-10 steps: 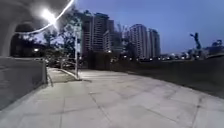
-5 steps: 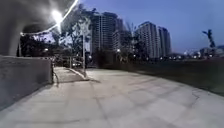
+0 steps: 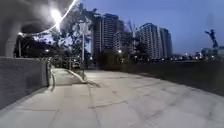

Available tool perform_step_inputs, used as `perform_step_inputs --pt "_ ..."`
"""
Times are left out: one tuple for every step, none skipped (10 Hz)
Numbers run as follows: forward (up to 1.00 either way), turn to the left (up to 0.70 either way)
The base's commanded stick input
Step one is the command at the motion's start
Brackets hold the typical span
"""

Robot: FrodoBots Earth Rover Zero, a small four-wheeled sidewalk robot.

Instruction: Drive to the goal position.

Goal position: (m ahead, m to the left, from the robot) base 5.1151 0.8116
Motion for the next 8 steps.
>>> perform_step_inputs --pt "0.70 0.00" --pt "0.70 0.00" --pt "0.70 0.00" --pt "0.70 0.00" --pt "0.70 0.00" --pt "0.70 0.00" --pt "0.70 0.00" --pt "0.70 0.00"
